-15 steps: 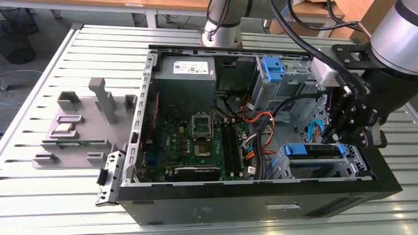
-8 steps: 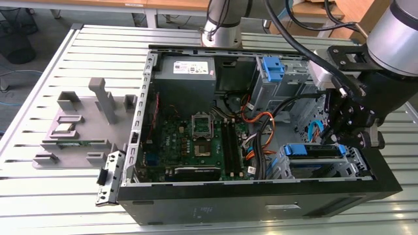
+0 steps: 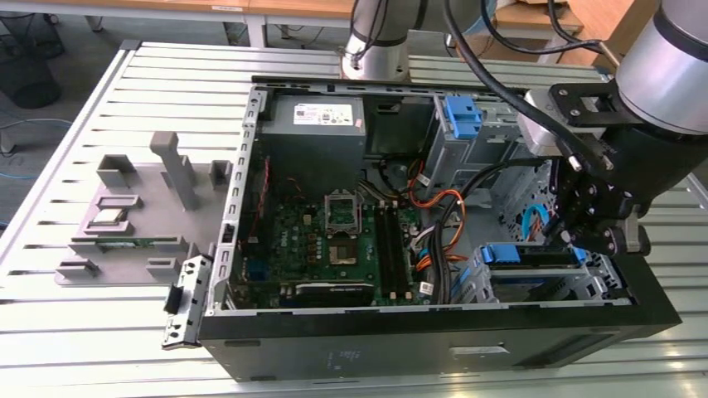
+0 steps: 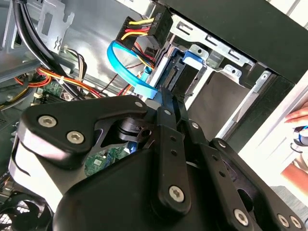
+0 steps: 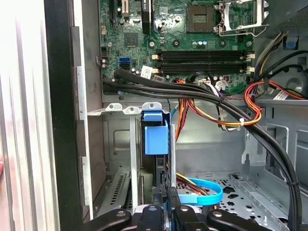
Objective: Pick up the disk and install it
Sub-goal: 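Insert the first disk wire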
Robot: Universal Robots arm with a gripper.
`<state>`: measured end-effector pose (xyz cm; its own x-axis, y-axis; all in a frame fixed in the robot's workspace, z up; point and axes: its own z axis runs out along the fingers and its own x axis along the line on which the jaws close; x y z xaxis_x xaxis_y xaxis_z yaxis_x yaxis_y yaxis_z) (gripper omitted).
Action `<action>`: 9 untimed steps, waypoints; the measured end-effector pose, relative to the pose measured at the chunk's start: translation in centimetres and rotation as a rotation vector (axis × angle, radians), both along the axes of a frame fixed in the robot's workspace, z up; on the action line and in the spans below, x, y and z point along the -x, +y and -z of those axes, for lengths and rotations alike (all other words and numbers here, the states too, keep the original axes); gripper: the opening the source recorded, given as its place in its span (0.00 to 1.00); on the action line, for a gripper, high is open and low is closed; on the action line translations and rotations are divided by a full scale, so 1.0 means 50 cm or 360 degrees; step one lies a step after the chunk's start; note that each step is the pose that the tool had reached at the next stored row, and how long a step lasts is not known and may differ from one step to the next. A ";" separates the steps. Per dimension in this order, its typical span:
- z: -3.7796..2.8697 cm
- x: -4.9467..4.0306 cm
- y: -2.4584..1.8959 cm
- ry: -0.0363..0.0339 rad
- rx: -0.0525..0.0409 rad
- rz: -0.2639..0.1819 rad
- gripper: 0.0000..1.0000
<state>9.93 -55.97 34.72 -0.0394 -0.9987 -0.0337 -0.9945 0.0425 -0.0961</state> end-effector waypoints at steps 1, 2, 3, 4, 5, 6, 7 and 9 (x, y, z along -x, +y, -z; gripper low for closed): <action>0.000 0.002 -0.0003 -0.0006 0.0000 0.0000 0.16; 0.001 0.005 -0.0007 -0.0011 -0.0001 0.0000 0.16; 0.001 0.007 -0.0009 -0.0016 -0.0001 0.0000 0.16; 0.002 0.010 -0.0011 -0.0022 -0.0001 0.0000 0.16; 0.003 0.012 -0.0015 -0.0027 -0.0002 0.0000 0.16; 0.004 0.013 -0.0018 -0.0032 -0.0002 0.0000 0.16; 0.005 0.014 -0.0021 -0.0036 -0.0002 0.0000 0.16; 0.007 0.017 -0.0023 -0.0043 -0.0001 0.0000 0.16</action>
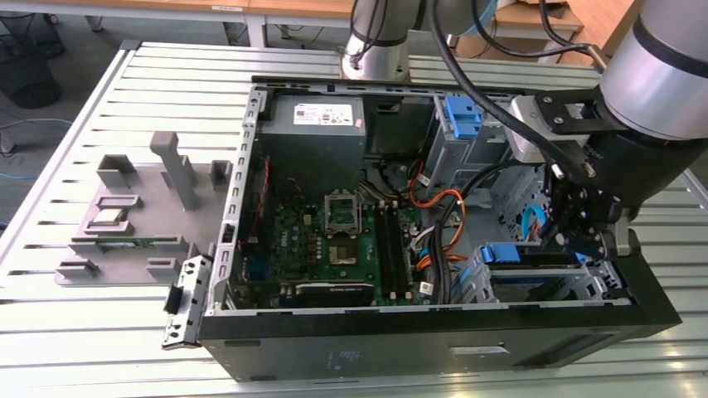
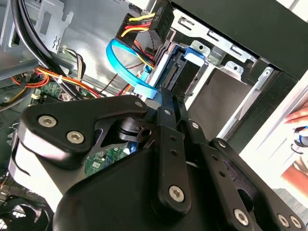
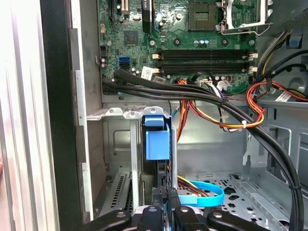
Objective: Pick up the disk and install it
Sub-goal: 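Insert the first disk wire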
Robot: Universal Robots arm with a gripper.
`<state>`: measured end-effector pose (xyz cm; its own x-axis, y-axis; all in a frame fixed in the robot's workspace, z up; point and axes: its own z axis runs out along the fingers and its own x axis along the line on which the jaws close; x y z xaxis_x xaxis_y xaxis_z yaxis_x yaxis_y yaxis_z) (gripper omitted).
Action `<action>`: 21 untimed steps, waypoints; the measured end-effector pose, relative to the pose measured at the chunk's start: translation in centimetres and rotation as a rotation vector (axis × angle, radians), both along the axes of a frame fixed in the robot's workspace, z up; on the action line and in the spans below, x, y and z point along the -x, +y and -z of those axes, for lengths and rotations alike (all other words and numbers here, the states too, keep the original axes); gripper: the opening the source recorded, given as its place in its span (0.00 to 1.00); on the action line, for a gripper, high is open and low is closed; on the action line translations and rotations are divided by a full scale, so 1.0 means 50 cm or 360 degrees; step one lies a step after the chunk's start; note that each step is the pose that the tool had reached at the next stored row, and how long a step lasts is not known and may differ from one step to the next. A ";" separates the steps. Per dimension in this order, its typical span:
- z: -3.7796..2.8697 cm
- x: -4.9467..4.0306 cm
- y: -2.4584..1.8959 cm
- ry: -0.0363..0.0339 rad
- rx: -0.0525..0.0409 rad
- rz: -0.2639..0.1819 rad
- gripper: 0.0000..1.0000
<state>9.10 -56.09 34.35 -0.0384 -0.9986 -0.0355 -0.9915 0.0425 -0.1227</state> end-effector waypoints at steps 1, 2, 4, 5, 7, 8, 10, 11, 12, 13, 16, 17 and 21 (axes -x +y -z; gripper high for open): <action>0.000 0.000 0.0000 -0.0001 0.0000 0.0000 0.16; 0.000 0.000 0.0000 -0.0001 0.0000 0.0000 0.16; 0.000 0.001 0.0000 -0.0001 0.0000 0.0000 0.16; 0.001 0.001 -0.0001 -0.0003 -0.0001 0.0000 0.16; 0.004 0.002 -0.0002 -0.0010 -0.0007 -0.0001 0.16; 0.005 0.002 -0.0001 -0.0013 -0.0010 -0.0004 0.16; 0.008 0.003 -0.0002 -0.0018 -0.0013 -0.0008 0.16; 0.008 0.003 -0.0001 -0.0019 -0.0013 -0.0009 0.16; 0.008 0.004 -0.0001 -0.0020 -0.0013 -0.0011 0.16; 0.009 0.005 -0.0001 -0.0020 -0.0013 -0.0014 0.16; 0.011 0.008 -0.0002 -0.0022 -0.0015 -0.0024 0.16; 0.012 0.009 -0.0003 -0.0023 -0.0018 -0.0030 0.16; 0.015 0.009 -0.0001 -0.0027 -0.0032 -0.0055 0.16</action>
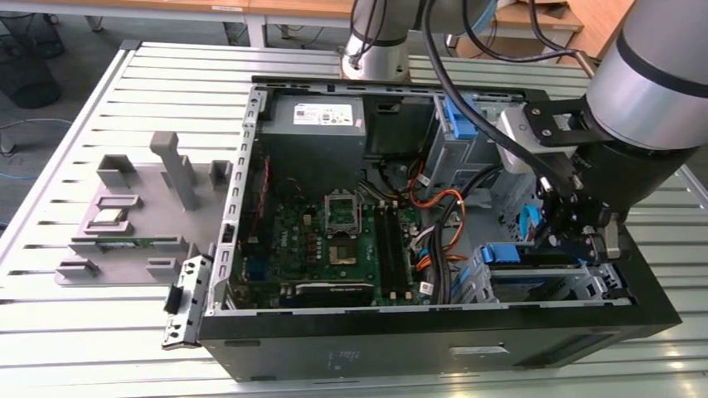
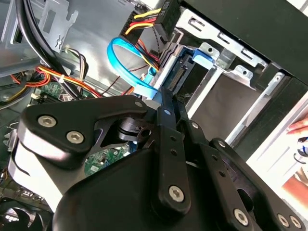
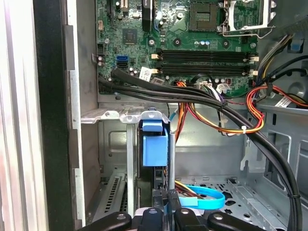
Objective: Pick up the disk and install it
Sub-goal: 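Insert the first disk wire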
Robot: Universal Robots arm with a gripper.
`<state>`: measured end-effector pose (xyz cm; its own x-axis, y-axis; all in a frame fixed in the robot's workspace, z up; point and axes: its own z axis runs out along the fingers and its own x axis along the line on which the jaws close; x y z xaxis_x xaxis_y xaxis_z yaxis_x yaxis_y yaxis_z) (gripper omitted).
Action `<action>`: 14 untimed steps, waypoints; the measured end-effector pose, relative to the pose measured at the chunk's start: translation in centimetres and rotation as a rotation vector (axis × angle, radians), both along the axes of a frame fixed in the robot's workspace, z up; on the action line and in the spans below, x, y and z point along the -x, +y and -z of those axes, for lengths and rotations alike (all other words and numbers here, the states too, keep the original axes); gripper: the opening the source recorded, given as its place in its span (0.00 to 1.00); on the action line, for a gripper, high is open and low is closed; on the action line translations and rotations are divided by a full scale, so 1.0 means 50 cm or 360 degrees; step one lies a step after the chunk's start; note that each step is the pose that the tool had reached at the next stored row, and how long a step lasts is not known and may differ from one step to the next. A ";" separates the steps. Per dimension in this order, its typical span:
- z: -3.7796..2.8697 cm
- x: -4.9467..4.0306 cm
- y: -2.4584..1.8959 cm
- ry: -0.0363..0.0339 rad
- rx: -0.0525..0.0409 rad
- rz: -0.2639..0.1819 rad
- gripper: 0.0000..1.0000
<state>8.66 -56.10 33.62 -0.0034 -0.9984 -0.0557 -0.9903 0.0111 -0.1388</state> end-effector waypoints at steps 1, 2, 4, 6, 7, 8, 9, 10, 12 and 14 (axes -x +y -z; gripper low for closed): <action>0.000 0.000 0.0001 0.0000 -0.0002 -0.0003 0.16; 0.001 0.001 0.0001 -0.0001 -0.0002 -0.0005 0.16; 0.002 0.002 -0.0001 -0.0003 -0.0002 -0.0008 0.16; 0.002 0.002 -0.0004 -0.0004 -0.0002 -0.0009 0.16; 0.002 0.002 -0.0007 -0.0005 -0.0003 -0.0009 0.16; 0.002 0.002 -0.0011 -0.0005 -0.0003 -0.0009 0.16; 0.002 0.002 -0.0016 -0.0005 -0.0002 -0.0009 0.16; 0.002 0.003 -0.0021 -0.0006 -0.0002 -0.0009 0.16; 0.003 0.003 -0.0025 -0.0006 -0.0003 -0.0010 0.16; 0.004 0.002 -0.0027 -0.0008 -0.0004 -0.0014 0.16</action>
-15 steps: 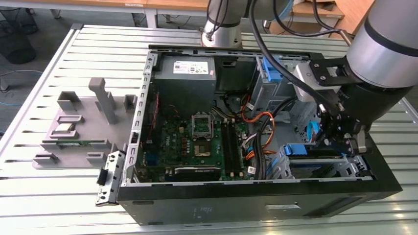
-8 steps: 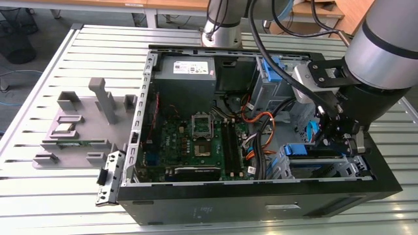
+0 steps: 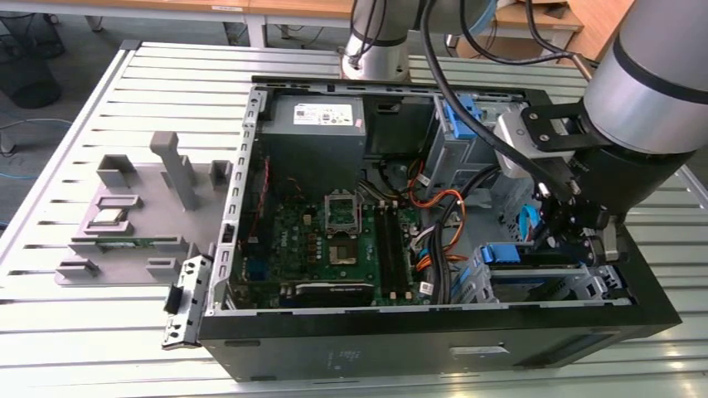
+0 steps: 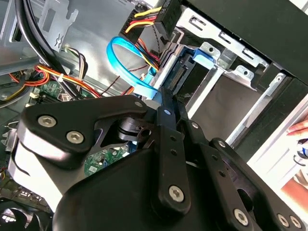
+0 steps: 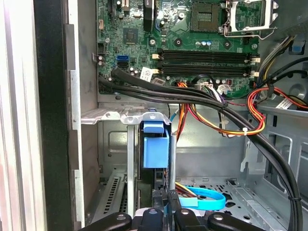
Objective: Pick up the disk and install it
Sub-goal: 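Insert the first disk wire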
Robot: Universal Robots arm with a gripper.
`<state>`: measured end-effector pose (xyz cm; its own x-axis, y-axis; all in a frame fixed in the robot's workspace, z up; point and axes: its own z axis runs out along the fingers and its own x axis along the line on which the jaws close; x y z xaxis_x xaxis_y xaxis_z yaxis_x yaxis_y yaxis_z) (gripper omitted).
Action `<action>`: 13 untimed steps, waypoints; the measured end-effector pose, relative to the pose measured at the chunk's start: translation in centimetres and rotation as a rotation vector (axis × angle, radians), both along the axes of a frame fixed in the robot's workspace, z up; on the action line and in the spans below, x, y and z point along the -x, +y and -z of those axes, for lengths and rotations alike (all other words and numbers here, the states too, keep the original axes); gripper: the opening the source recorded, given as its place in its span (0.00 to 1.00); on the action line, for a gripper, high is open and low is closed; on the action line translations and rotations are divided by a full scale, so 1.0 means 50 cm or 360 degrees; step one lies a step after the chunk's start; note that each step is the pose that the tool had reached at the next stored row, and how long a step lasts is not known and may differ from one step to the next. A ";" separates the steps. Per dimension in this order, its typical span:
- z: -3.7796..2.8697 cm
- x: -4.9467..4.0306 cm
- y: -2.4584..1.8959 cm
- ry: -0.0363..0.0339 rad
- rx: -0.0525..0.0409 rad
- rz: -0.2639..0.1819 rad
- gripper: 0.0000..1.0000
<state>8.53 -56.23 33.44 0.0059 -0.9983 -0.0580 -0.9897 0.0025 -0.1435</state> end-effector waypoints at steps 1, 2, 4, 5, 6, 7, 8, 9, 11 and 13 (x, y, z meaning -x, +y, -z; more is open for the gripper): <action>0.001 0.000 0.0000 -0.0001 -0.0002 -0.0002 0.16; 0.001 0.000 0.0001 -0.0001 -0.0003 -0.0004 0.16; 0.001 0.000 0.0000 -0.0002 -0.0003 -0.0007 0.16; 0.001 0.000 0.0000 -0.0002 -0.0004 -0.0008 0.16; 0.002 0.000 0.0000 -0.0003 -0.0004 -0.0009 0.16; 0.003 0.000 -0.0001 -0.0003 -0.0004 -0.0010 0.16; 0.003 0.001 -0.0001 -0.0003 -0.0004 -0.0010 0.16; 0.003 0.001 -0.0001 -0.0003 -0.0004 -0.0011 0.16; 0.004 0.001 -0.0001 -0.0003 -0.0003 -0.0012 0.16; 0.004 0.001 -0.0001 -0.0003 -0.0004 -0.0012 0.16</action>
<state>8.49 -56.24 33.25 0.0135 -0.9981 -0.0602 -0.9893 -0.0046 -0.1456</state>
